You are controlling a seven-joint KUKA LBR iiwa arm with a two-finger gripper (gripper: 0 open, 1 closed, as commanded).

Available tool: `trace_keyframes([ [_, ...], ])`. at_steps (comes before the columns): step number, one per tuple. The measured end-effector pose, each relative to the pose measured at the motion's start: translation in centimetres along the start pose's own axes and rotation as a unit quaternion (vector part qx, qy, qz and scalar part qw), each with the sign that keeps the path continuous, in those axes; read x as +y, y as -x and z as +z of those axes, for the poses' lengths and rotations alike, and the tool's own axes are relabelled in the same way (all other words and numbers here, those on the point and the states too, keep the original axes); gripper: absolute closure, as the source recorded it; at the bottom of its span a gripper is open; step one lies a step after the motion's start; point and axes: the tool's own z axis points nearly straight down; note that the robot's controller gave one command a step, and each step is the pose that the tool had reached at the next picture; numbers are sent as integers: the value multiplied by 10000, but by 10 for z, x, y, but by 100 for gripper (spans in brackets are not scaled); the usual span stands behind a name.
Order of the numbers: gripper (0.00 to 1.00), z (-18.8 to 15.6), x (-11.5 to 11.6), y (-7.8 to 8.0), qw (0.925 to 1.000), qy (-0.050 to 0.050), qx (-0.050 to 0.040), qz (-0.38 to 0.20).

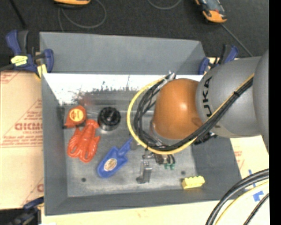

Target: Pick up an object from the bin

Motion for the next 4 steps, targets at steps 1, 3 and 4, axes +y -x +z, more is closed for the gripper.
trace_keyframes([
  [1, 0, -4, 0, 1, 10000, 4, -37, 11],
  [3, 100, 62, 37, 53, 9999, -2, -43, -102],
  [4, 100, 62, 37, 53, 9999, -1, -43, -99],
])
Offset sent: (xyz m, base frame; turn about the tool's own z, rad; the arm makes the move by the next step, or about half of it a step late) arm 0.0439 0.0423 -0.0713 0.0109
